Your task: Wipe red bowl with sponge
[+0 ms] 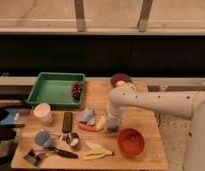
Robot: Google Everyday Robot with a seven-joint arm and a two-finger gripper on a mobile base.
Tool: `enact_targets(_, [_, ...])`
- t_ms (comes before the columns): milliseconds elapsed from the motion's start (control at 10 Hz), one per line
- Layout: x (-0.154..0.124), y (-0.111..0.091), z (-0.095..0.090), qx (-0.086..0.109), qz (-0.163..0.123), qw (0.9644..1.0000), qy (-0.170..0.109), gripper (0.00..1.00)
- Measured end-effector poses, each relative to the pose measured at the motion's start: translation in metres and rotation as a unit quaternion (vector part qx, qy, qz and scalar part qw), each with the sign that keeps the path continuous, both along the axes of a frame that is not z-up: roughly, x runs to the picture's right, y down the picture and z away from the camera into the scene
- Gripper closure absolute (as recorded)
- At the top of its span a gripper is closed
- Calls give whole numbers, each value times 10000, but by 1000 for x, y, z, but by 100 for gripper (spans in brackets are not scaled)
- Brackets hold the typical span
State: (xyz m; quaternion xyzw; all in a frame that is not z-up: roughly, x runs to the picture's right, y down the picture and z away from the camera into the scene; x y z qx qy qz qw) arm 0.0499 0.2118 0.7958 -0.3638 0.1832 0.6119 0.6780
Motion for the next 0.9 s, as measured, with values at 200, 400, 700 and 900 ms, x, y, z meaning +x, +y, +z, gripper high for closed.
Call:
enact_targets(200, [1, -2, 10, -56, -106, 9998, 187, 20])
enact_targets(400, [3, -9, 16, -26, -210, 9991, 356, 20])
enact_targets(700, [18, -12, 25, -32, -297, 9974, 656, 20])
enact_targets(900, [23, -4, 35, -151, -229, 9969, 732, 22])
